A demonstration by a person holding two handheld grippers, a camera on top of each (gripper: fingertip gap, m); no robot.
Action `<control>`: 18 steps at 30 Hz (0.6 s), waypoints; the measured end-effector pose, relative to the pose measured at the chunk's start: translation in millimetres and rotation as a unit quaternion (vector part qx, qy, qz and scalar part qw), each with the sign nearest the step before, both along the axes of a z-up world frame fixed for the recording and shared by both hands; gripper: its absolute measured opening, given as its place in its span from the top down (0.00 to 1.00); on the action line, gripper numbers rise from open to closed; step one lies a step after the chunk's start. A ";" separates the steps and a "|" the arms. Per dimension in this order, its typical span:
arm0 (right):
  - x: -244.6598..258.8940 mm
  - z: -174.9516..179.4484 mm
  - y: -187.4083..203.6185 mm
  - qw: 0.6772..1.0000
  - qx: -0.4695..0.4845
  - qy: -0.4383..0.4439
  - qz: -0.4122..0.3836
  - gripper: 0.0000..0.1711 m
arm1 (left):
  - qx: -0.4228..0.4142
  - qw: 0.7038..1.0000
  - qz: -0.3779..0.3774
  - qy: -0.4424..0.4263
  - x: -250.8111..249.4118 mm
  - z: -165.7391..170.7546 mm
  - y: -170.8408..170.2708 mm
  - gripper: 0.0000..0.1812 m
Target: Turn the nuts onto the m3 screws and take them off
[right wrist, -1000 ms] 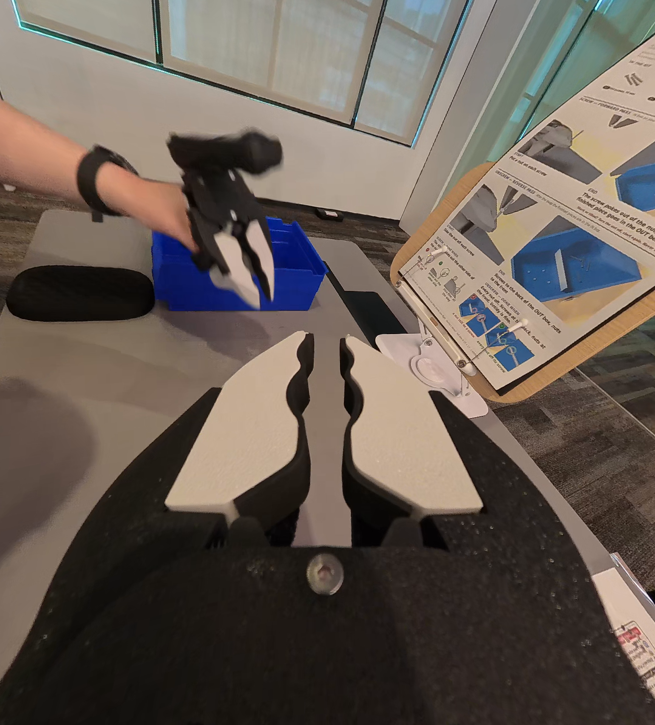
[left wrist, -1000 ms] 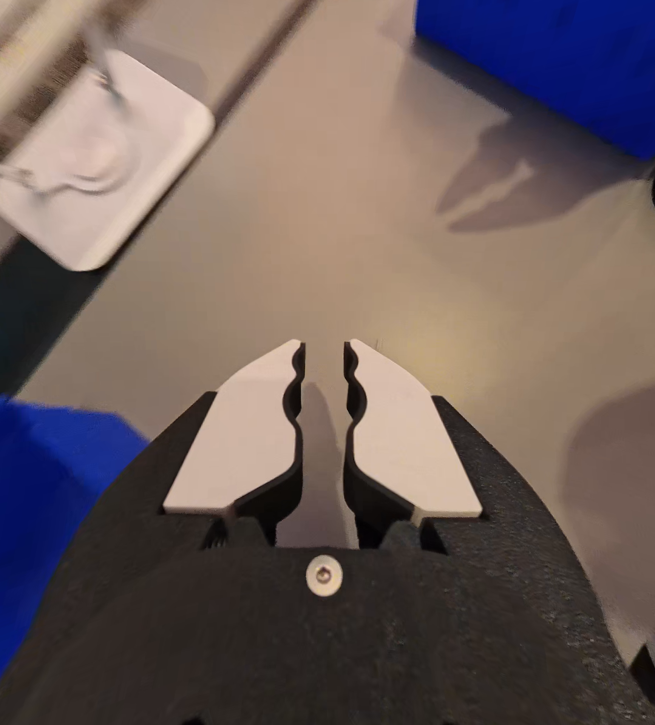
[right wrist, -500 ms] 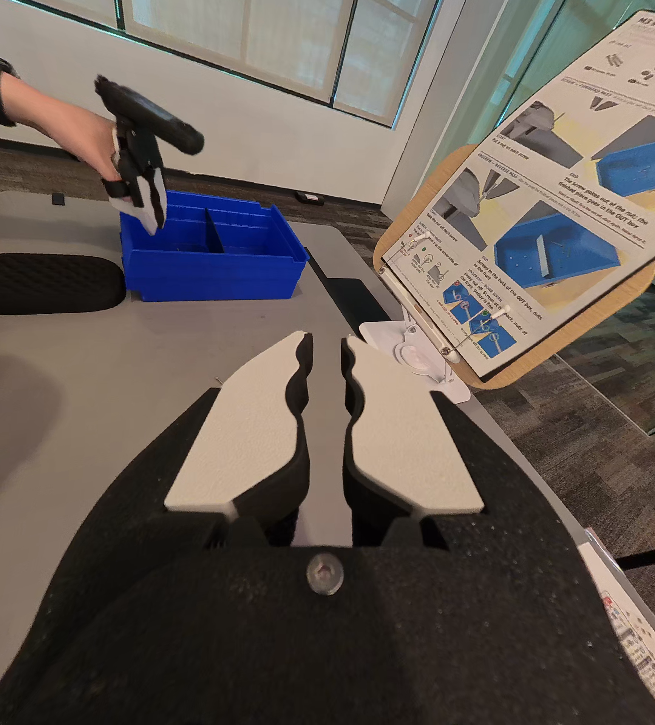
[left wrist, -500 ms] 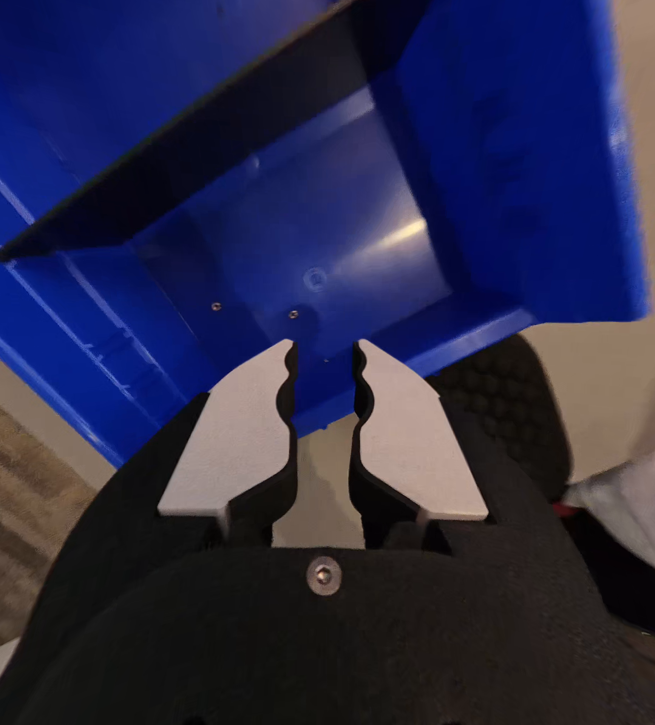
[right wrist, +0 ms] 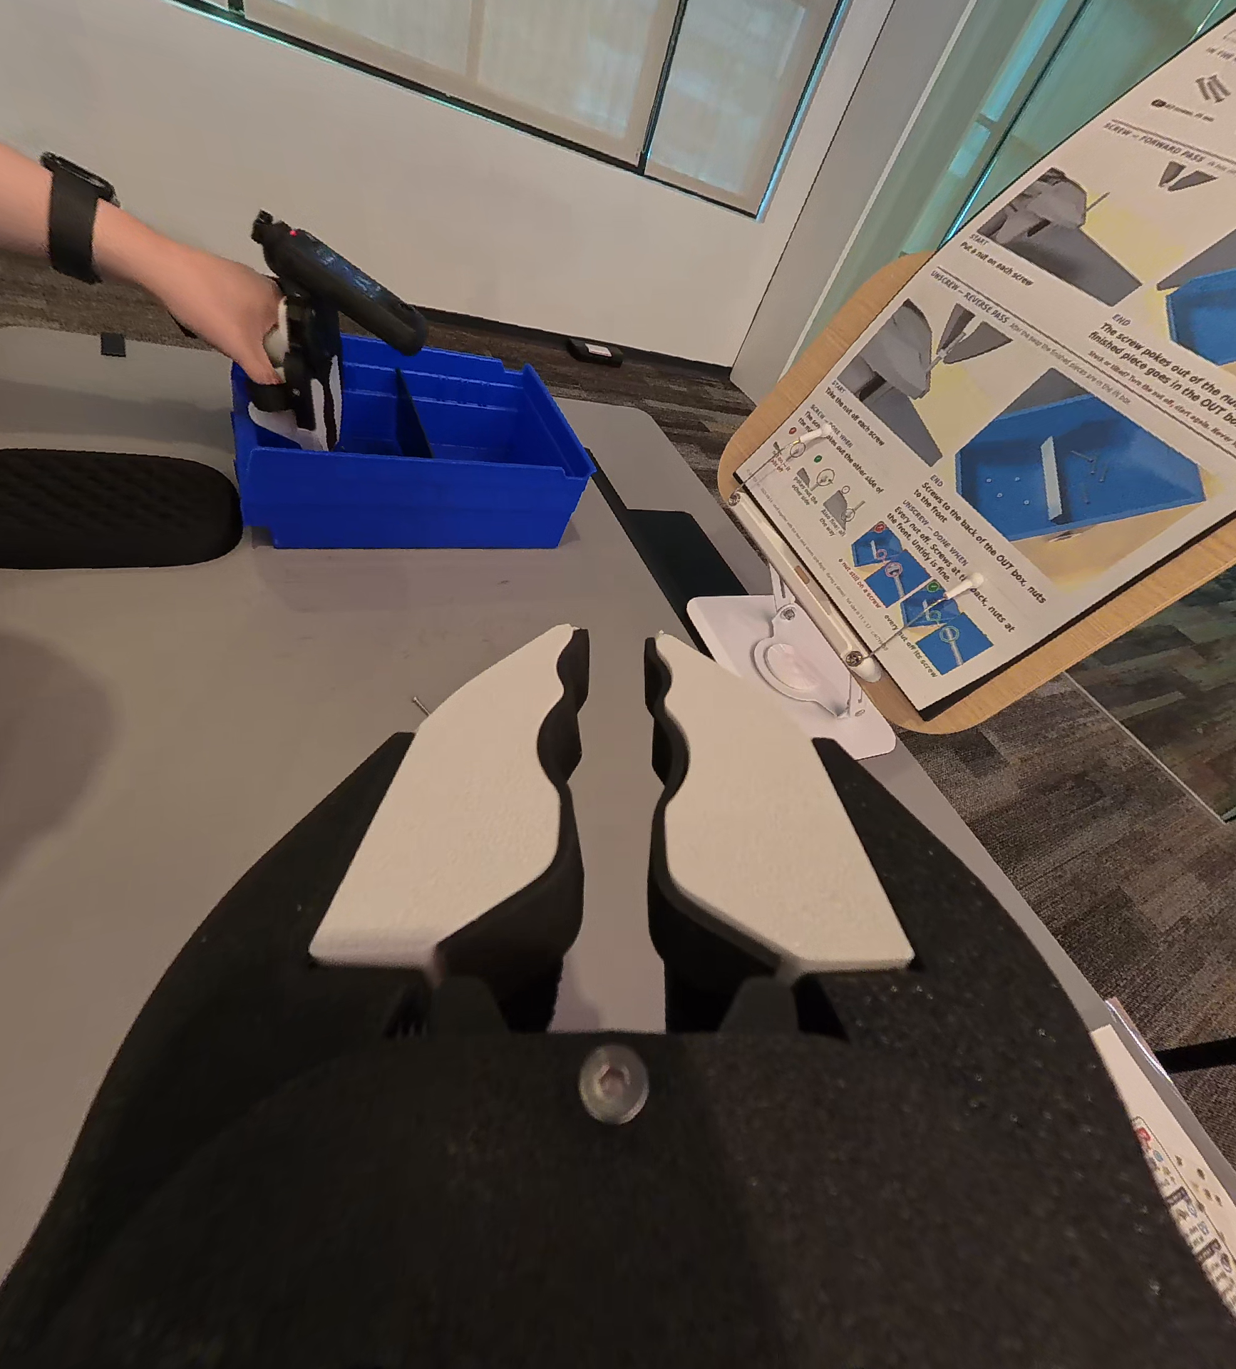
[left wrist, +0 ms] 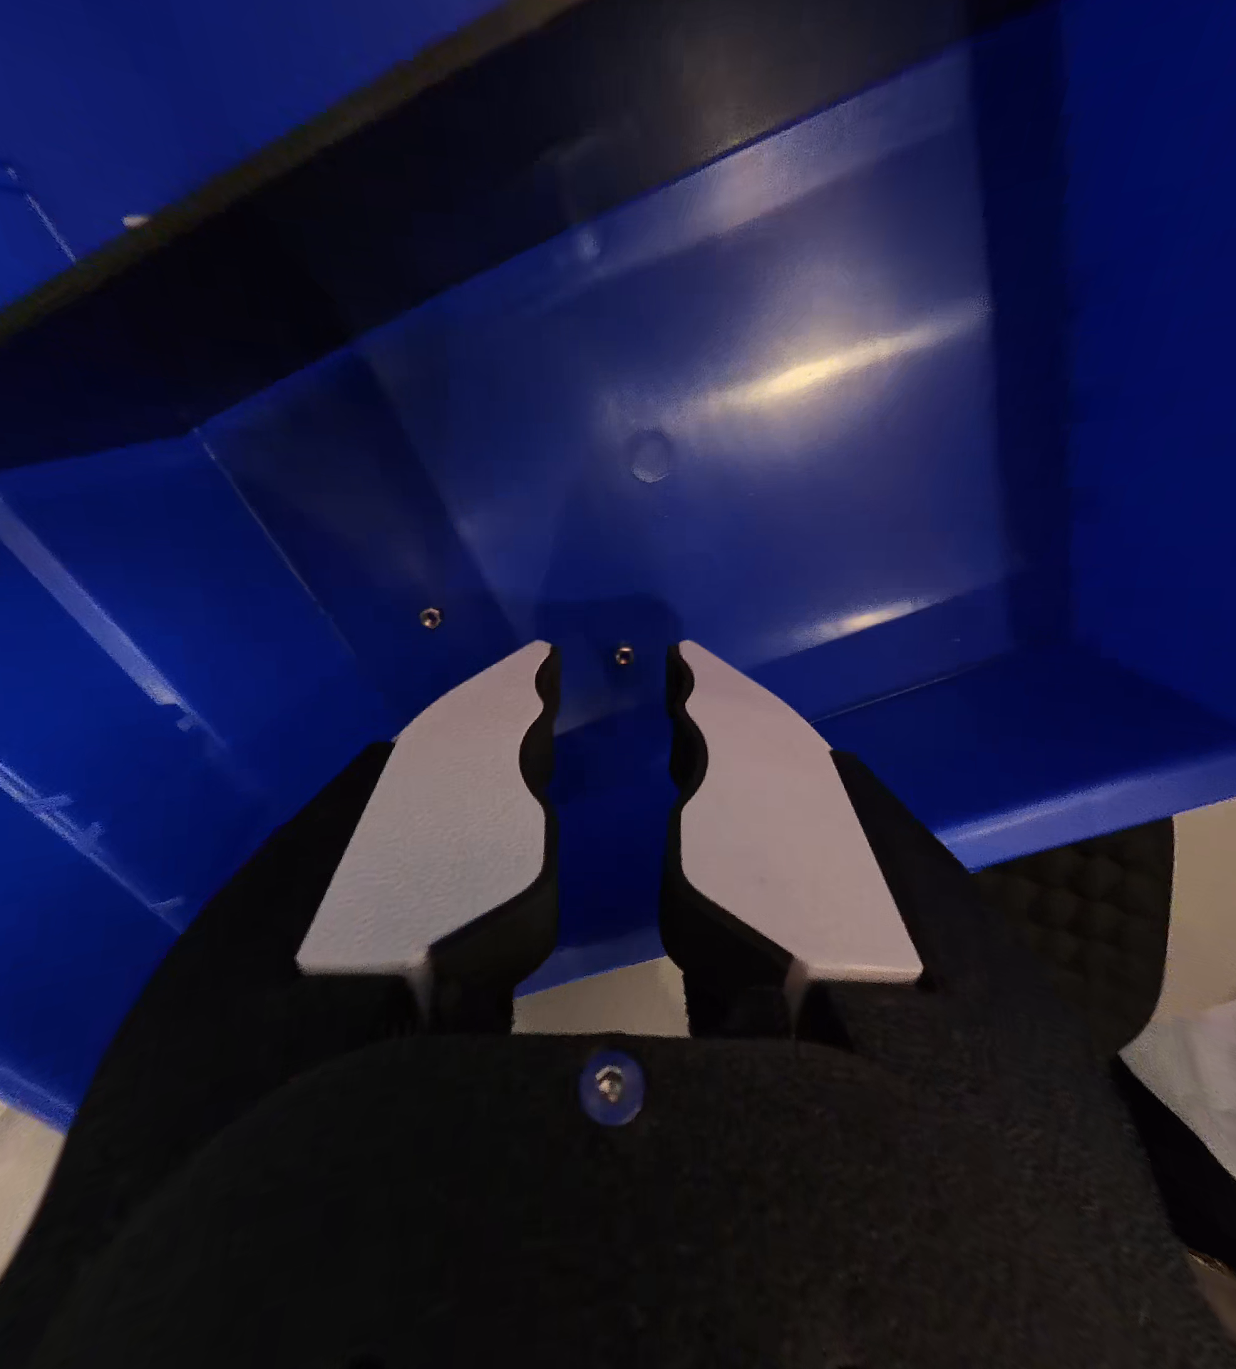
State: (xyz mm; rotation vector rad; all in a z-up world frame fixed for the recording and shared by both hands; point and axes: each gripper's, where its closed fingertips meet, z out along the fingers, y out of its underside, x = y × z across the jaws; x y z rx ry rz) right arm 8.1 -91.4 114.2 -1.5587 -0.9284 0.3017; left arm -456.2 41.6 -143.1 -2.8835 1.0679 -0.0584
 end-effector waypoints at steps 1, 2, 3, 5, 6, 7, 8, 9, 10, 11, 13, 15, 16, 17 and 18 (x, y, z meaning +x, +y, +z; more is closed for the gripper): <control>-0.1 -0.3 0.0 1.000 -0.001 0.000 0.001 0.92 | -0.004 1.000 0.002 0.008 -2.7 -1.1 0.2 0.85; -0.1 -0.5 0.2 1.000 -0.001 -0.001 0.001 0.92 | -0.008 1.000 0.005 0.012 -4.1 -1.7 0.3 0.85; -0.3 -0.6 0.4 1.000 -0.001 -0.001 0.001 0.92 | -0.014 1.000 0.010 0.015 -4.9 -2.2 -0.4 0.85; -0.6 -1.5 0.9 1.000 -0.002 -0.002 0.001 0.92 | -0.026 0.999 0.018 0.019 -5.7 -3.2 -2.0 0.85; -0.8 -2.0 1.2 1.000 -0.003 -0.002 0.001 0.92 | -0.032 0.999 0.020 0.021 -5.9 -3.6 -2.7 0.85; -1.0 -2.6 1.5 1.000 -0.004 -0.003 0.001 0.92 | -0.038 0.999 0.021 0.025 -6.3 -3.9 -3.5 0.85; -1.1 -2.9 2.0 1.000 -0.005 -0.004 0.001 0.92 | -0.042 0.998 0.022 0.029 -6.7 -4.3 -4.0 0.85; -1.5 -3.4 2.2 1.000 -0.005 -0.004 0.002 0.92 | -0.045 0.998 0.021 0.030 -6.6 -4.7 -4.1 0.85; -1.8 -3.8 2.2 1.000 -0.006 -0.005 0.002 0.92 | -0.046 0.998 0.021 0.032 -6.4 -5.3 -4.0 0.85; -1.9 -4.2 2.4 1.000 -0.007 -0.006 0.002 0.92 | -0.047 0.998 0.021 0.031 -5.7 -5.8 -3.9 0.85; -1.8 -5.1 2.7 1.000 -0.007 -0.008 0.001 0.92 | -0.049 0.998 0.022 0.030 -4.7 -7.2 -3.5 0.85; -1.8 -5.1 2.8 1.000 -0.008 -0.008 0.000 0.92 | -0.052 0.998 0.022 0.032 -4.7 -8.2 -3.1 0.85; -1.8 -5.2 2.6 1.000 -0.008 -0.008 0.001 0.92 | -0.053 0.998 0.020 0.034 -5.0 -8.2 -3.1 0.86; -1.9 -5.0 2.6 1.000 -0.008 -0.008 0.001 0.92 | -0.054 0.998 0.019 0.036 -5.2 -8.2 -3.0 0.86; -1.9 -4.8 2.6 1.000 -0.007 -0.008 0.001 0.92 | -0.054 0.998 0.019 0.037 -5.3 -8.4 -3.1 0.86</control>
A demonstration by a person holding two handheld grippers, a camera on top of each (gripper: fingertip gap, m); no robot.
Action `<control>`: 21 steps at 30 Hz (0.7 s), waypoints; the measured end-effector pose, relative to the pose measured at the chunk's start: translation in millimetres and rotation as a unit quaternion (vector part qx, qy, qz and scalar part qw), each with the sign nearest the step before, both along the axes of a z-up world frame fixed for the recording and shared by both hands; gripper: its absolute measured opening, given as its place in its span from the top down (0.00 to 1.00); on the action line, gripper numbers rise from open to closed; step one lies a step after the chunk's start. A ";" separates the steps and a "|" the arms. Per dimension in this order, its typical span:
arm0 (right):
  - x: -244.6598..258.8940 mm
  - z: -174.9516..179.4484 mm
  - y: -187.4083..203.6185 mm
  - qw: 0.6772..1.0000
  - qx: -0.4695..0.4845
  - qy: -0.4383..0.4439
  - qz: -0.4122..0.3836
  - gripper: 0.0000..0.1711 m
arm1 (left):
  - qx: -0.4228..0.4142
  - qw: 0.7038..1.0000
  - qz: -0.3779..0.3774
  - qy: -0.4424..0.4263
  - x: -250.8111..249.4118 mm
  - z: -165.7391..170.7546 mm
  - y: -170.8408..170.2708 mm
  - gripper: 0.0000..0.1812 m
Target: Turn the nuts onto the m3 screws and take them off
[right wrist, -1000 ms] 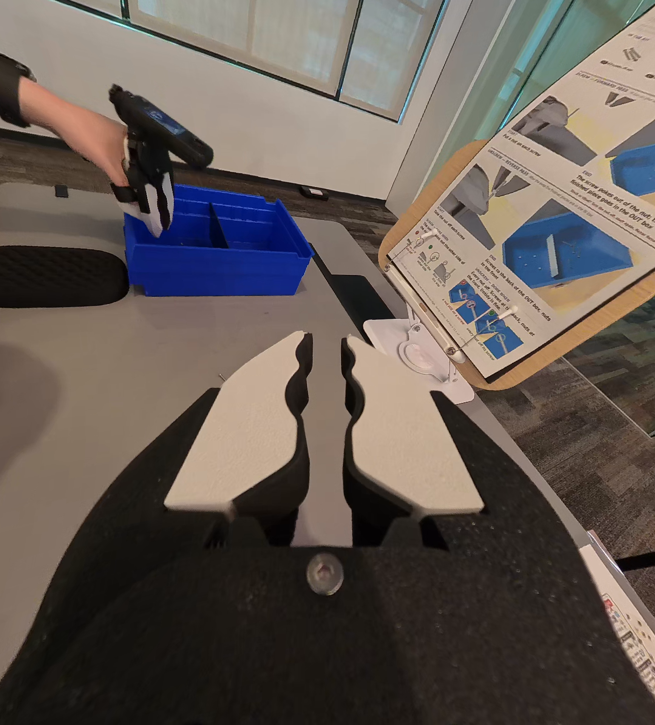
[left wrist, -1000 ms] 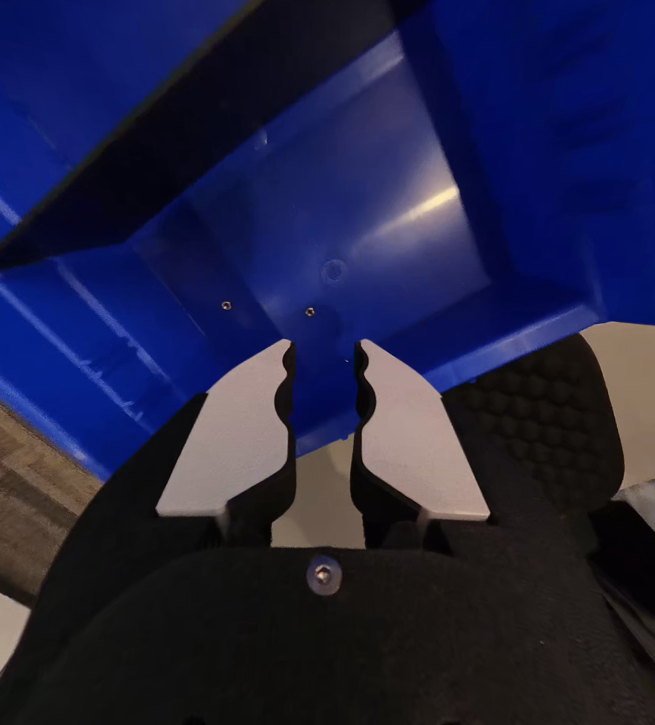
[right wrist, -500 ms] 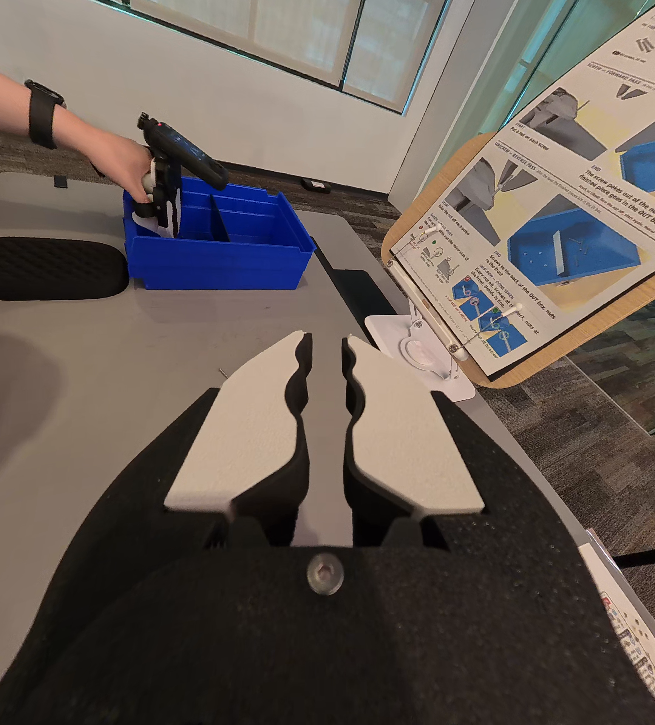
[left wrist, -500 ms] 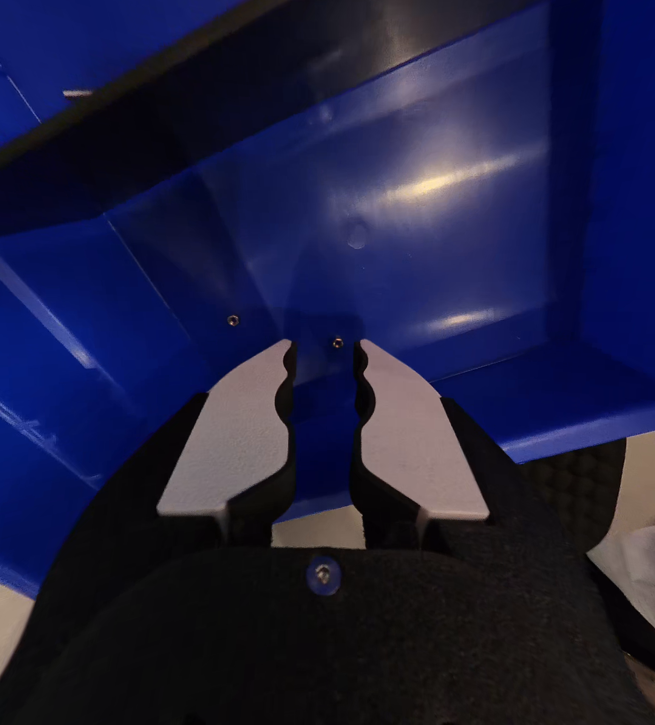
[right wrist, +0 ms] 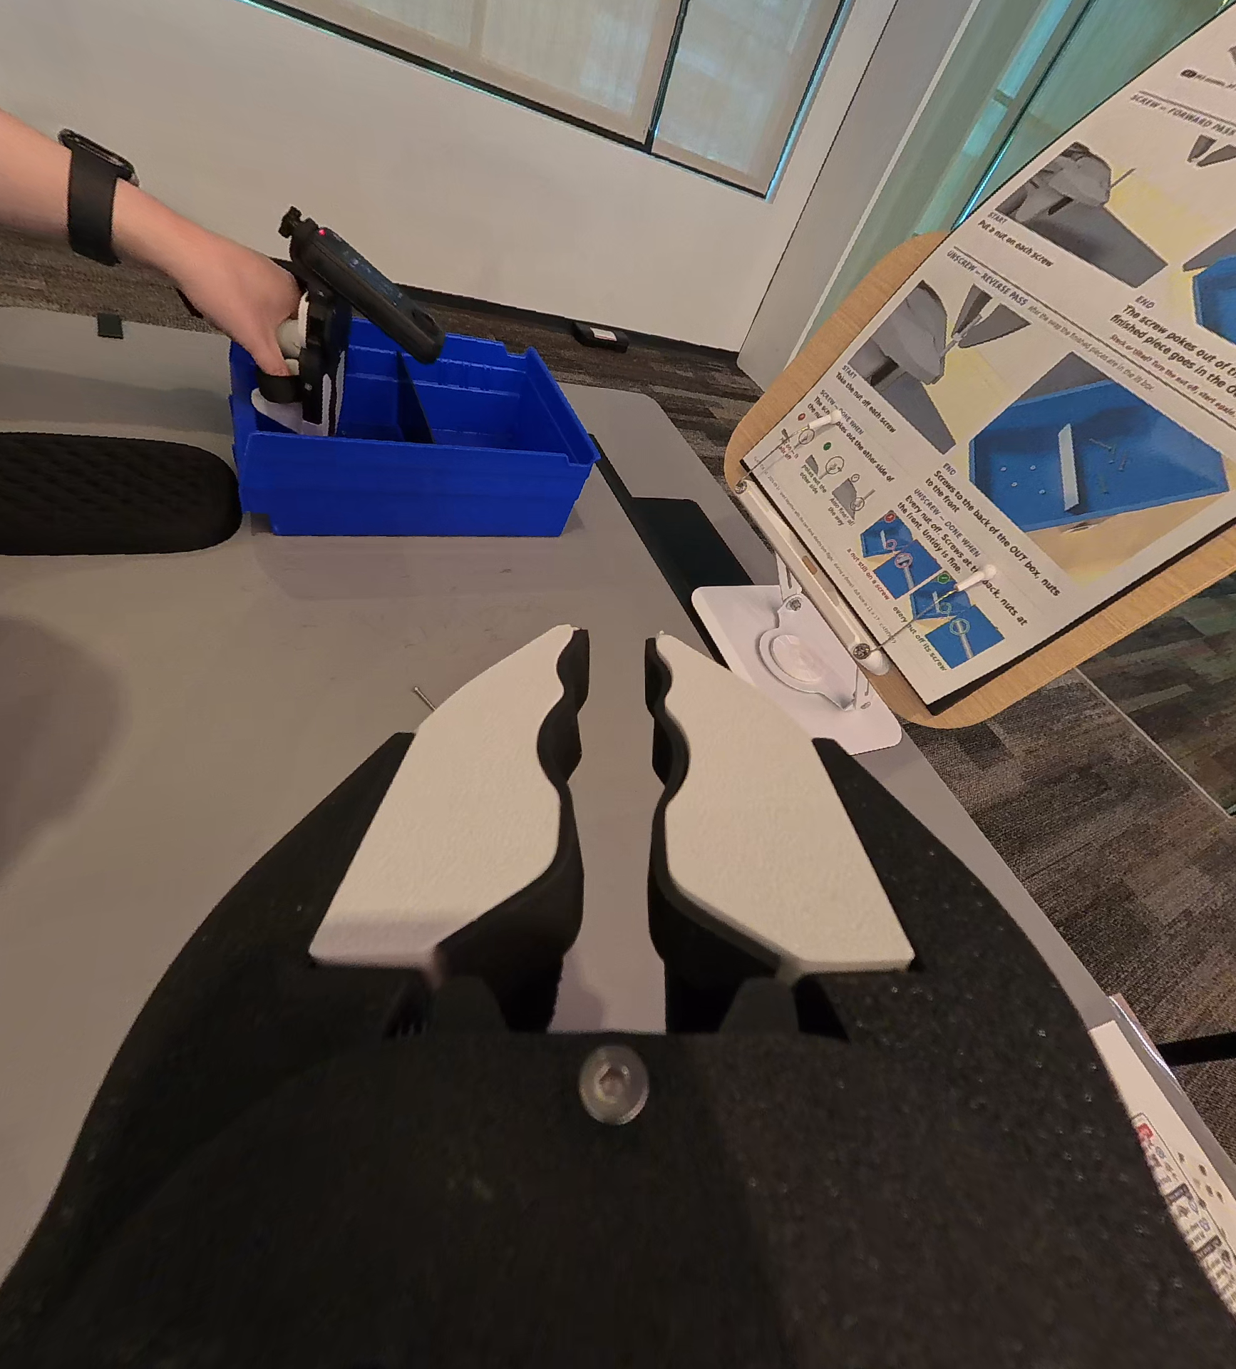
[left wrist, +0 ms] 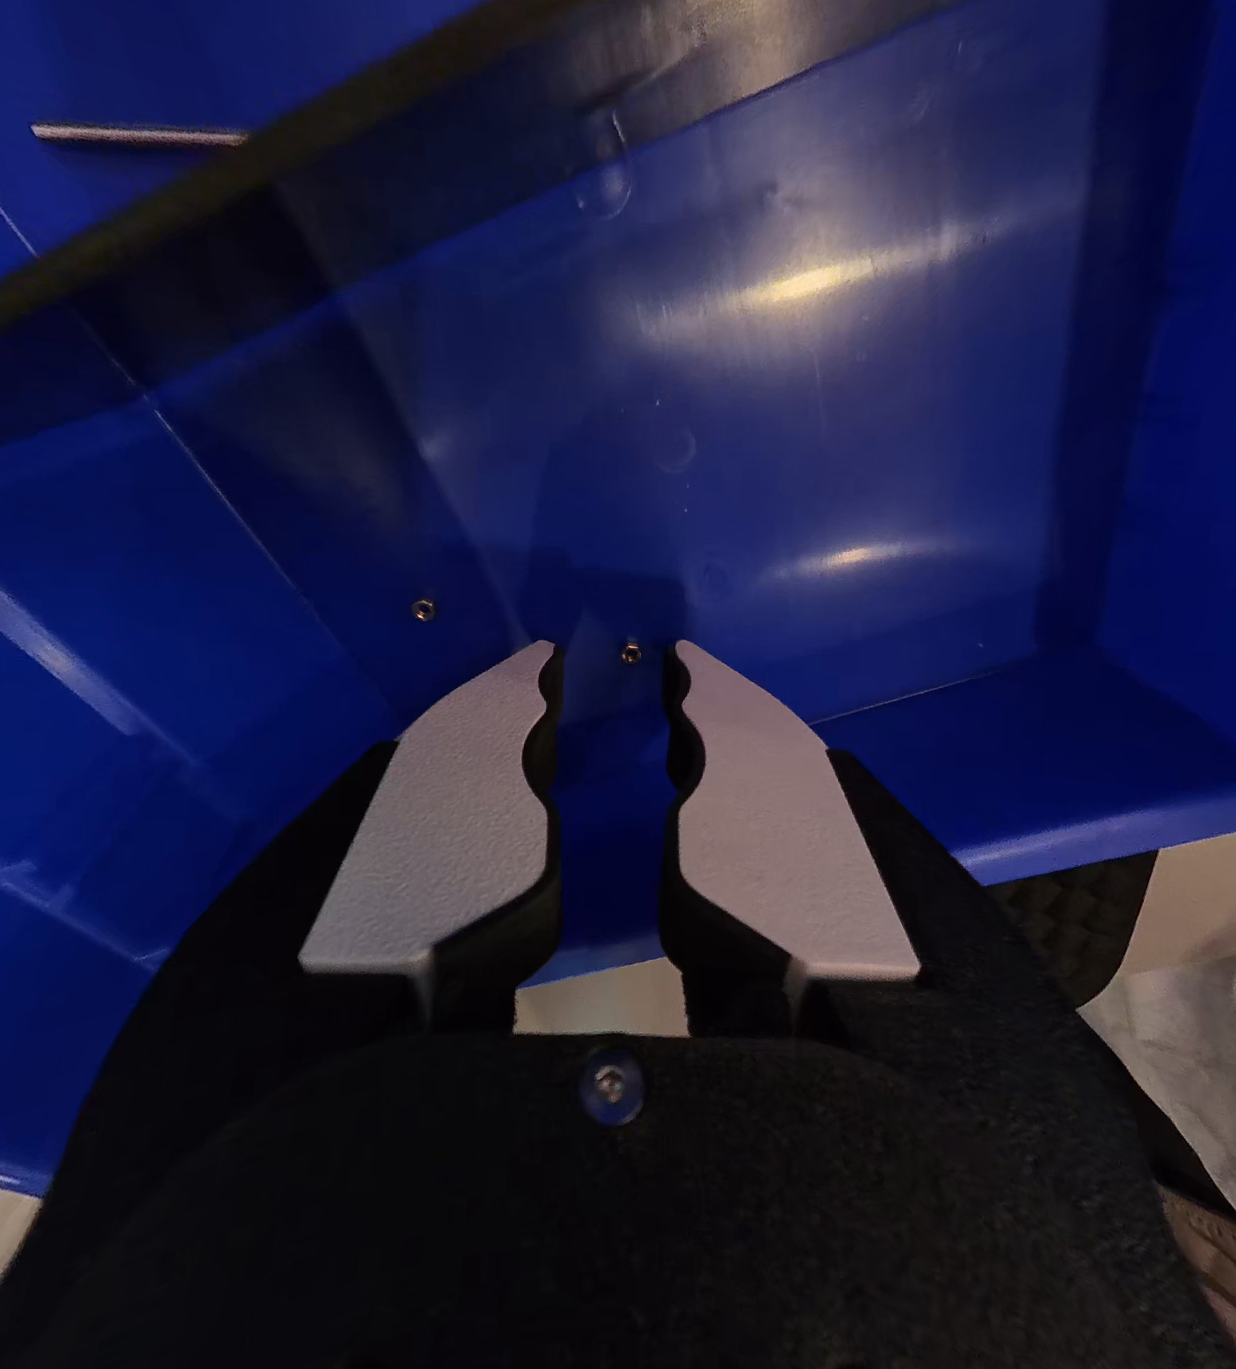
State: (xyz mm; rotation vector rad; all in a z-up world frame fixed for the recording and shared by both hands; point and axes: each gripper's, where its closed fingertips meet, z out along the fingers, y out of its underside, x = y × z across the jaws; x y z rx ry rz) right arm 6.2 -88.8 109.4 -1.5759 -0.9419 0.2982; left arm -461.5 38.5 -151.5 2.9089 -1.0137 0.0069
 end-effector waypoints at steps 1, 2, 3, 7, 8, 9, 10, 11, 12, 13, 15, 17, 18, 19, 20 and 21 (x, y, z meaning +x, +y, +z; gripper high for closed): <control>-0.1 0.1 -0.1 1.000 0.000 0.000 0.000 0.92 | -0.001 1.000 -0.001 0.001 -0.1 0.1 -0.1 0.86; -0.2 0.1 -0.1 1.000 0.000 0.000 0.000 0.92 | -0.002 1.000 -0.002 0.002 -0.5 0.0 0.0 0.86; -0.2 0.1 -0.2 1.000 0.000 0.000 0.000 0.92 | -0.002 1.000 -0.001 0.003 -0.8 0.0 0.2 0.86; -0.3 0.7 -0.6 1.000 0.001 0.000 0.000 0.92 | -0.002 1.000 0.003 0.014 -1.6 -0.5 0.9 0.87; -0.5 0.9 -0.8 1.000 0.001 0.000 0.001 0.92 | 0.001 1.000 0.001 0.019 -2.1 -0.7 1.3 0.88; -0.4 1.0 -0.8 1.000 0.001 0.000 0.001 0.92 | 0.001 1.000 0.001 0.022 -2.0 -0.8 1.1 0.89; -0.3 1.0 -0.8 1.000 0.002 0.000 0.000 0.92 | -0.001 1.000 0.003 0.022 -1.5 -0.9 0.5 0.89; -0.4 1.2 -1.1 1.000 0.002 0.000 0.001 0.92 | -0.002 1.000 0.007 0.023 -1.4 -1.0 0.3 0.90; -0.4 1.4 -1.4 1.000 0.002 0.000 0.001 0.92 | -0.003 1.000 0.009 0.023 -1.1 -1.0 -0.1 0.90; -0.4 1.9 -1.6 1.000 0.003 0.000 0.001 0.92 | -0.004 1.000 0.011 0.023 -0.9 -1.1 -0.4 0.90; -0.4 2.5 -2.2 1.000 0.004 0.001 0.002 0.92 | -0.005 1.000 0.016 0.024 -0.4 -1.2 -0.9 0.91; -0.4 3.1 -2.8 1.000 0.005 0.001 0.002 0.92 | -0.007 1.000 0.018 0.024 0.1 -1.4 -1.4 0.92; -0.5 3.3 -3.2 1.000 0.004 0.001 0.003 0.92 | -0.009 0.999 0.018 0.025 0.4 -1.5 -1.5 0.92; -0.6 3.6 -3.4 1.000 0.005 0.001 0.003 0.92 | -0.010 0.999 0.017 0.026 0.7 -1.5 -1.7 0.93; -0.6 4.0 -3.6 1.000 0.006 0.001 0.003 0.92 | -0.010 0.999 0.017 0.027 0.9 -1.6 -1.9 0.93; -0.8 4.1 -3.9 1.000 0.006 0.001 0.004 0.92 | -0.012 0.999 0.018 0.027 1.3 -1.7 -2.4 0.94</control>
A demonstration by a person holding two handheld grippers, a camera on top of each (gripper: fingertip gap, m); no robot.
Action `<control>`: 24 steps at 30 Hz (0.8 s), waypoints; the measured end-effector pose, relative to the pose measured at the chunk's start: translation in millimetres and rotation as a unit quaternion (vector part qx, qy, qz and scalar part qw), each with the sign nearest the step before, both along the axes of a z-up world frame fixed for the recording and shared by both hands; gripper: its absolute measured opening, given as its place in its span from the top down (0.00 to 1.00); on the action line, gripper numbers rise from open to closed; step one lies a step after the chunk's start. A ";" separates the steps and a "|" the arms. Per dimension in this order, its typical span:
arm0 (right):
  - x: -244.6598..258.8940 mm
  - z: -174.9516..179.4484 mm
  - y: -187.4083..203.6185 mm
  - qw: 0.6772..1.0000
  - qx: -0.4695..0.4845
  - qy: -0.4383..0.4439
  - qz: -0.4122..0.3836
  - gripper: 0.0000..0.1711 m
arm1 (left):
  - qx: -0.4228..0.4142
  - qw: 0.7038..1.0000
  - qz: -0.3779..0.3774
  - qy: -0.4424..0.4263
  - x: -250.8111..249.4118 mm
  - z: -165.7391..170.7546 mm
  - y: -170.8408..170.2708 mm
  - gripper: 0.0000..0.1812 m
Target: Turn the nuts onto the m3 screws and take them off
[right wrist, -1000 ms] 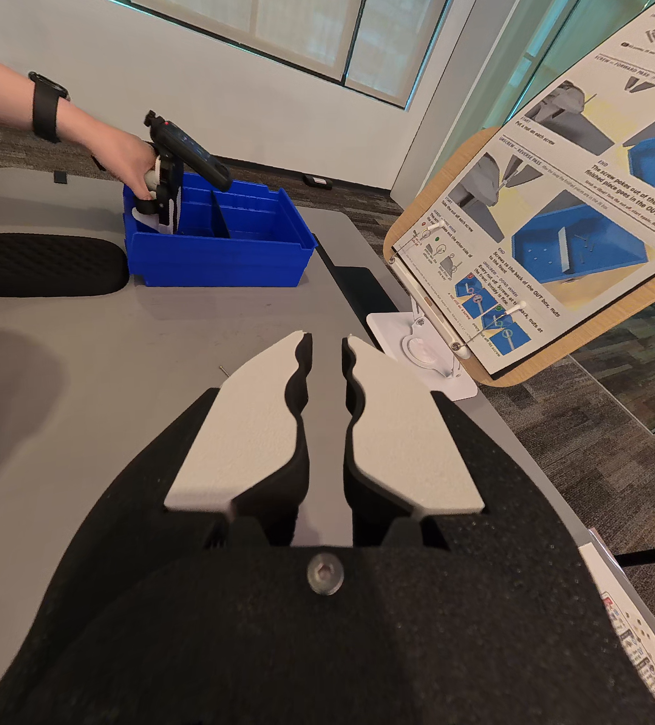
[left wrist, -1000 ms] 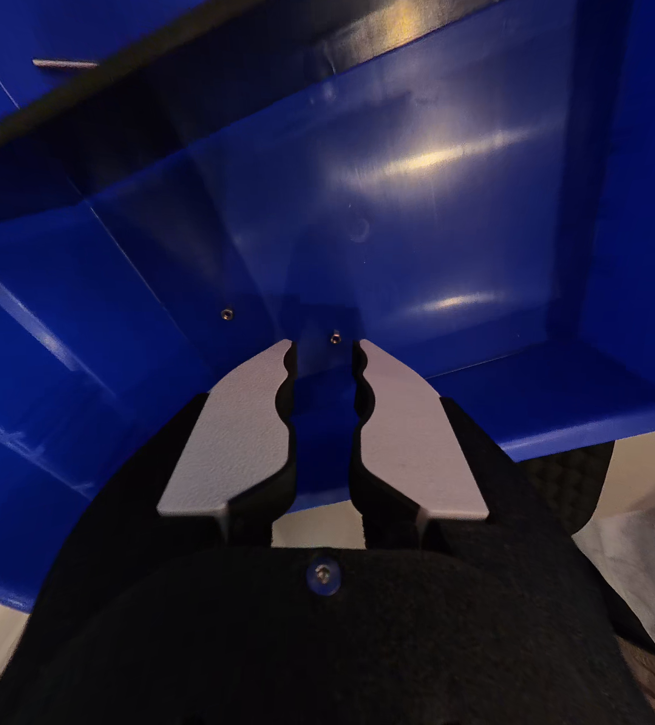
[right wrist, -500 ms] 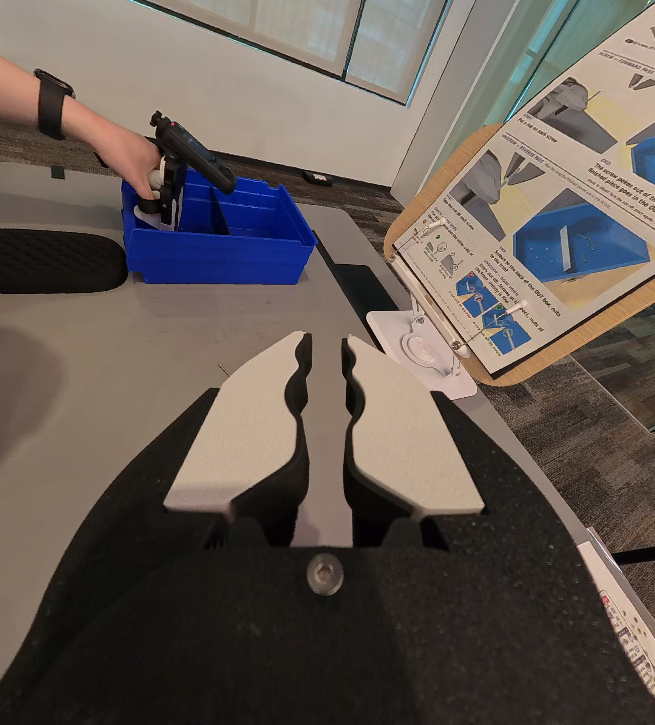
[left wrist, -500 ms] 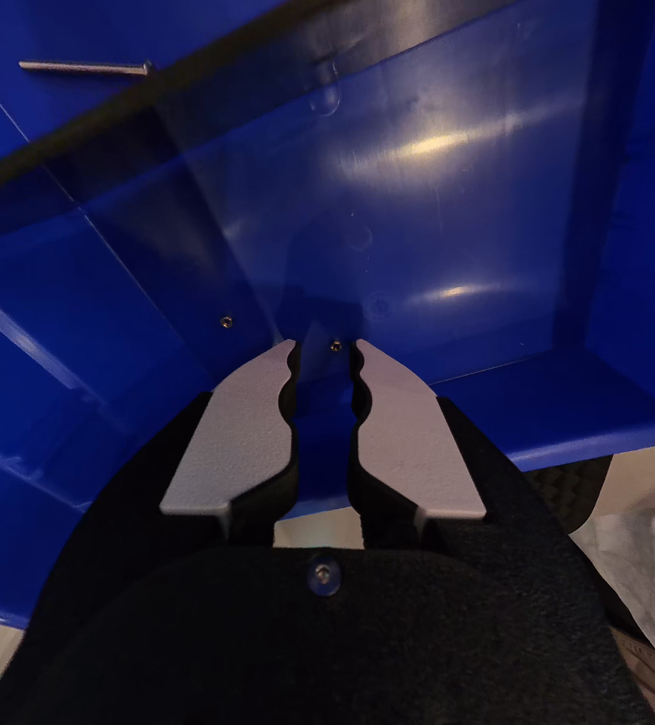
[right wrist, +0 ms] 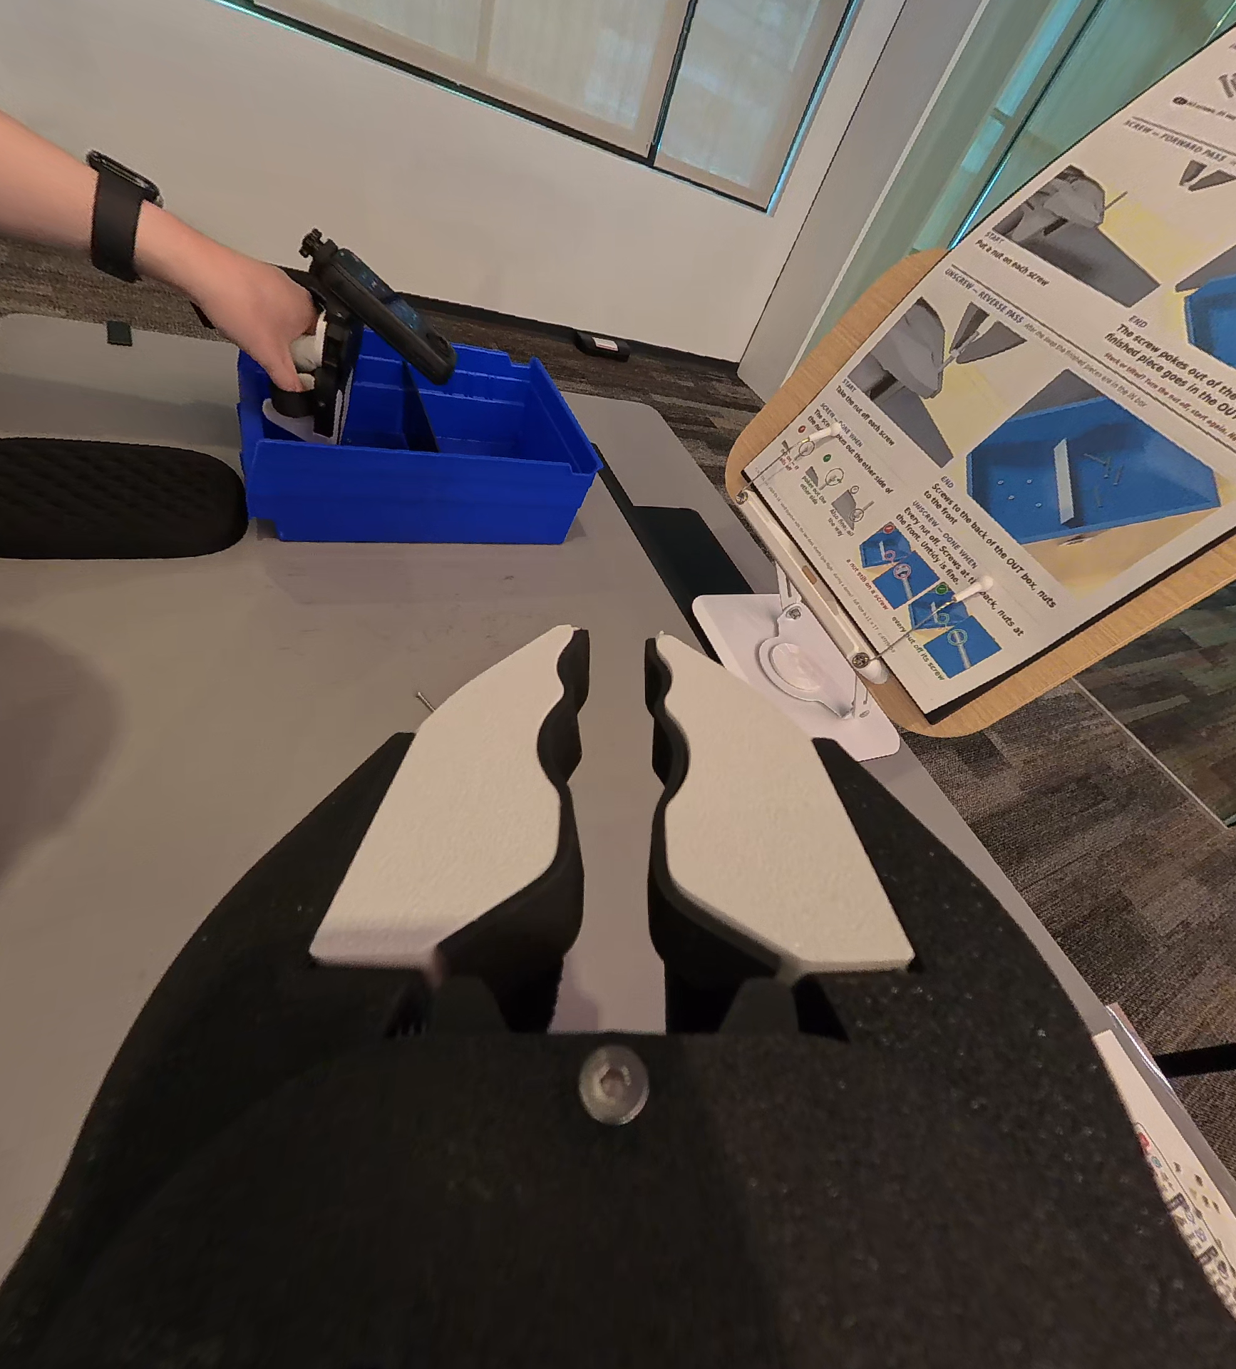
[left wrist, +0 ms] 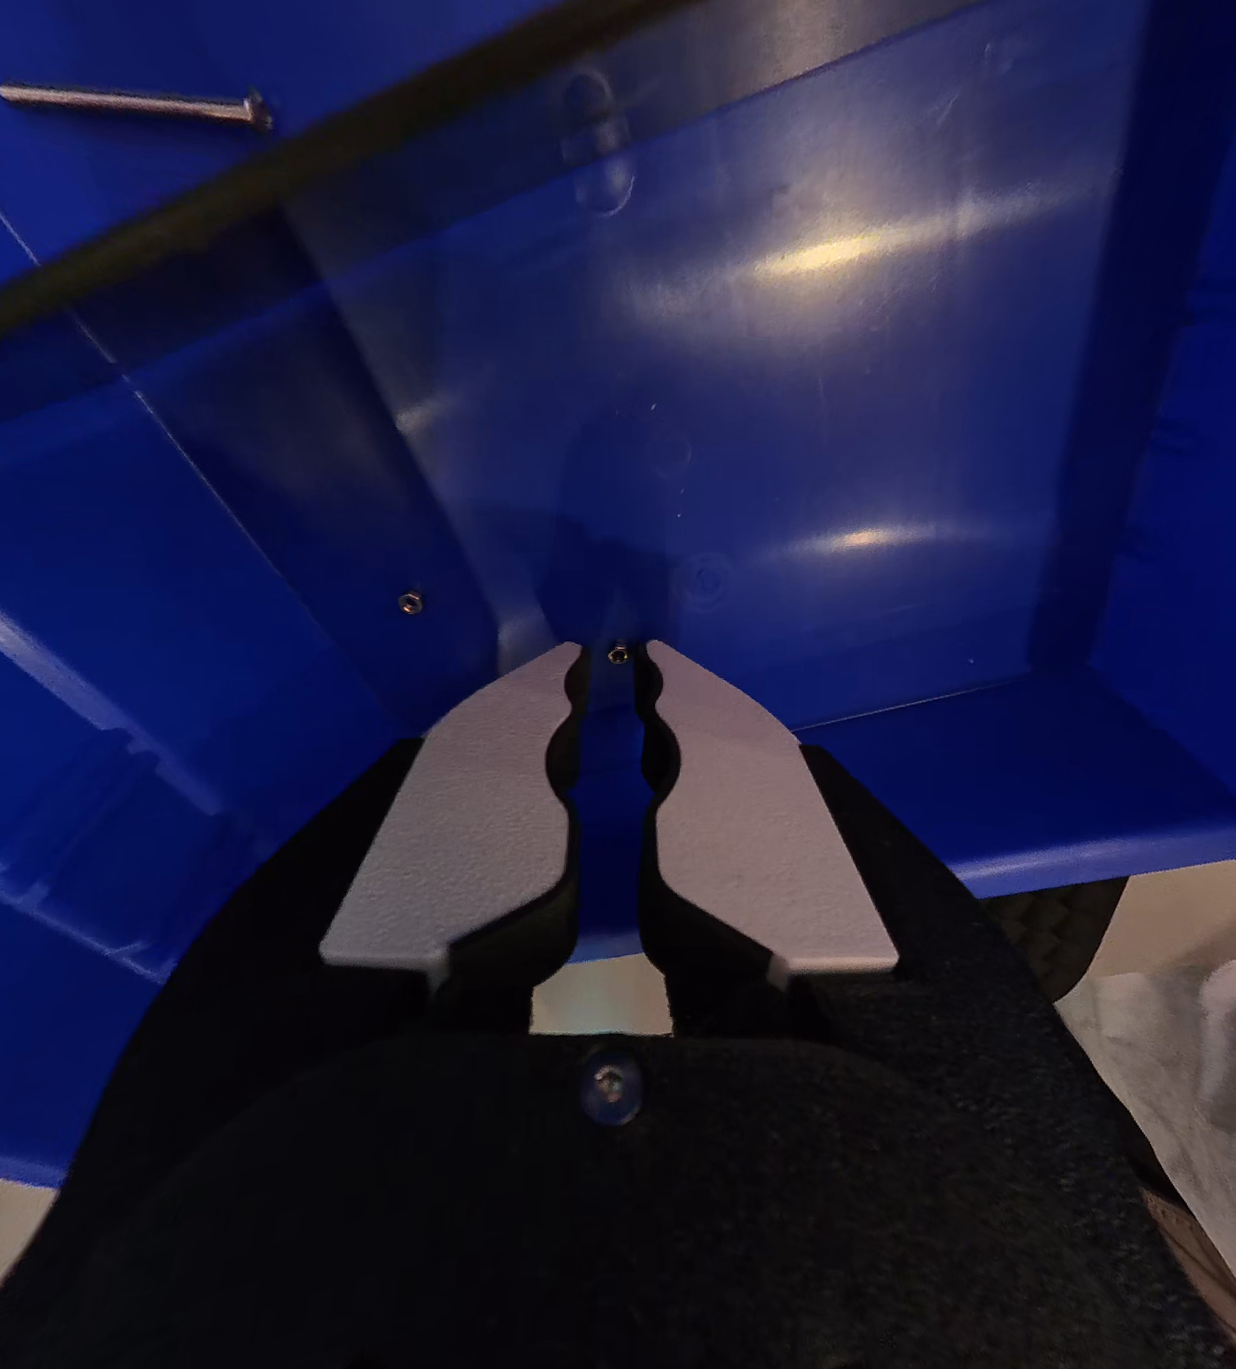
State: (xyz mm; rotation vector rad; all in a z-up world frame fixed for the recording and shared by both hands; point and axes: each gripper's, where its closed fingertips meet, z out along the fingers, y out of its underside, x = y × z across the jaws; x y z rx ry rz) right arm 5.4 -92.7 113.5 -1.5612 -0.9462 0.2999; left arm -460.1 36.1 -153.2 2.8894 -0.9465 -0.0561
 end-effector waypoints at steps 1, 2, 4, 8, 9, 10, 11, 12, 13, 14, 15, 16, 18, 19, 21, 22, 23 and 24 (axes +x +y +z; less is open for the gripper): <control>0.0 0.2 -0.2 1.000 0.000 0.000 0.000 0.92 | -0.001 1.000 0.000 0.000 0.3 -0.1 -0.3 0.94; 0.1 0.3 -0.3 1.000 0.001 0.000 0.000 0.92 | -0.002 1.000 -0.001 0.000 1.0 -0.2 -0.8 0.95; 0.2 0.7 -0.8 1.000 0.001 0.000 0.000 0.92 | -0.004 1.000 -0.004 0.000 2.1 -0.5 -1.6 0.97; 0.3 2.6 -2.3 1.000 0.004 0.002 0.001 0.92 | -0.005 1.000 -0.003 0.001 2.0 -0.6 -1.7 0.97; 0.3 2.9 -2.8 1.000 0.004 0.001 0.001 0.92 | -0.006 1.000 -0.002 0.000 2.1 -0.7 -1.7 0.97; 0.2 3.1 -3.2 1.000 0.005 0.001 0.002 0.92 | -0.006 1.000 -0.002 -0.001 2.0 -0.7 -1.7 0.97; 0.3 3.4 -3.5 1.000 0.005 0.002 0.002 0.92 | -0.006 1.000 -0.002 -0.001 2.0 -0.8 -1.7 0.97; 0.4 3.8 -3.6 1.000 0.005 0.002 0.002 0.92 | -0.006 1.000 -0.003 -0.001 2.1 -0.8 -1.7 0.97; 0.5 4.0 -3.7 1.000 0.006 0.002 0.002 0.92 | -0.006 1.000 -0.005 -0.001 2.0 -0.8 -1.7 0.97; 0.7 4.1 -3.8 1.000 0.006 0.003 0.002 0.92 | -0.005 1.000 -0.007 -0.001 2.2 -0.8 -1.6 0.97; 0.7 4.3 -3.8 1.000 0.006 0.003 0.002 0.92 | -0.003 1.000 -0.008 -0.001 2.2 -0.8 -1.6 0.97; 0.7 4.4 -3.9 1.000 0.006 0.003 0.003 0.92 | -0.002 1.000 -0.009 -0.002 2.2 -0.8 -1.6 0.97; 0.6 4.8 -4.1 1.000 0.007 0.004 0.003 0.92 | 0.003 1.000 -0.009 -0.005 2.3 -0.6 -1.4 0.97; 0.5 5.2 -4.3 1.000 0.007 0.004 0.004 0.92 | 0.006 1.000 -0.009 -0.008 2.3 0.0 -1.0 0.97; 0.4 5.4 -4.7 1.000 0.007 0.004 0.005 0.92 | 0.009 1.000 -0.007 -0.017 3.1 3.3 -1.3 0.97; 0.6 5.4 -4.6 1.000 0.007 0.004 0.004 0.92 | 0.013 1.000 -0.005 -0.021 3.2 6.2 -0.6 0.97; 0.5 5.5 -4.6 1.000 0.007 0.005 0.005 0.92 | 0.019 0.999 -0.005 -0.025 3.0 10.4 0.5 0.97; 0.2 5.4 -4.7 1.000 0.007 0.005 0.006 0.92 | 0.024 0.999 -0.005 -0.029 3.0 15.5 0.9 0.97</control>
